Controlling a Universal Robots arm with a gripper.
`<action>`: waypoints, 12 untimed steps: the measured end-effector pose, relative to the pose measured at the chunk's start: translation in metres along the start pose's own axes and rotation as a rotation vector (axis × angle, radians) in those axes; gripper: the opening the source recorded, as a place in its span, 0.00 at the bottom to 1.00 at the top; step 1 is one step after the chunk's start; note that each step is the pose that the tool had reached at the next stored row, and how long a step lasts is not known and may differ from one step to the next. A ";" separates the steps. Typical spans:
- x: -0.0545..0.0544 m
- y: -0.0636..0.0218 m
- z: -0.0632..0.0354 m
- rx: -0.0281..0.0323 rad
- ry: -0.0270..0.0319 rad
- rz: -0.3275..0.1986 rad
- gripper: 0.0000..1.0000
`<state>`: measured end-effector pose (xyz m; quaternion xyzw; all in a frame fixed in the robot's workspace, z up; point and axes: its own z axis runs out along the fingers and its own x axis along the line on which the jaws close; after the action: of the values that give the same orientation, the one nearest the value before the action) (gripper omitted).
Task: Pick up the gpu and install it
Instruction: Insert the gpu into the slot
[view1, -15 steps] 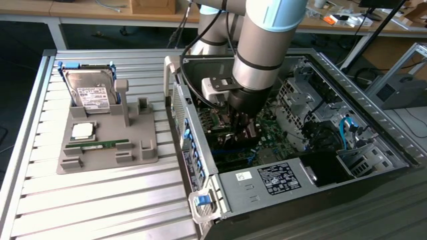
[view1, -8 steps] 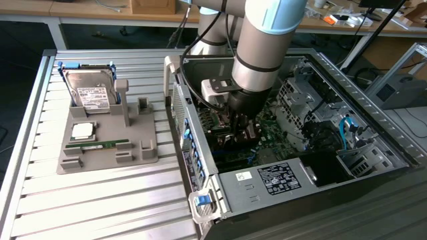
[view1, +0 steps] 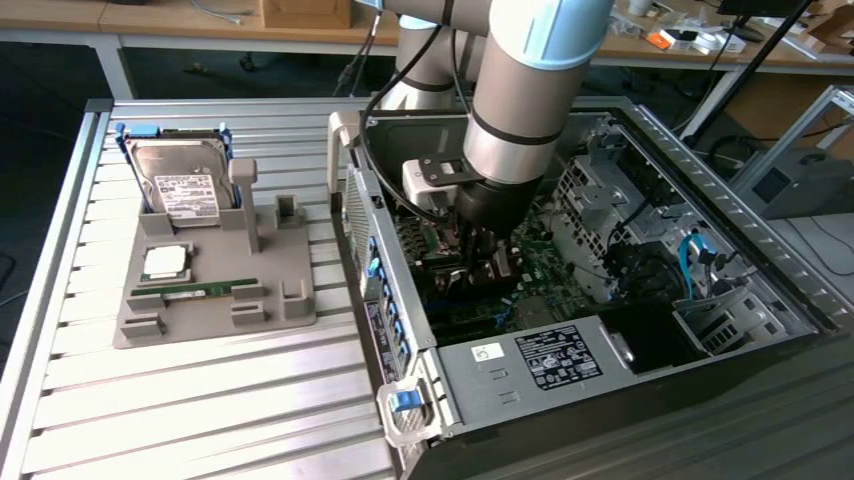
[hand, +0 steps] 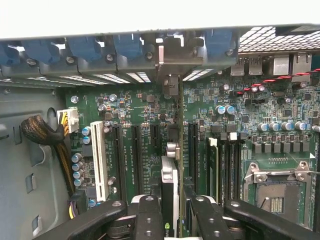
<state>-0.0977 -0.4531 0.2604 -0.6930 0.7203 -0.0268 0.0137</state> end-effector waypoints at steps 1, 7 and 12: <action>0.000 0.0000 0.0000 0.0001 -0.0001 0.000 0.27; 0.000 0.0000 0.0001 0.0002 -0.0003 -0.003 0.27; 0.000 -0.0002 -0.0021 0.0003 -0.0007 -0.005 0.27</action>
<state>-0.0977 -0.4530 0.2625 -0.6950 0.7184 -0.0267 0.0140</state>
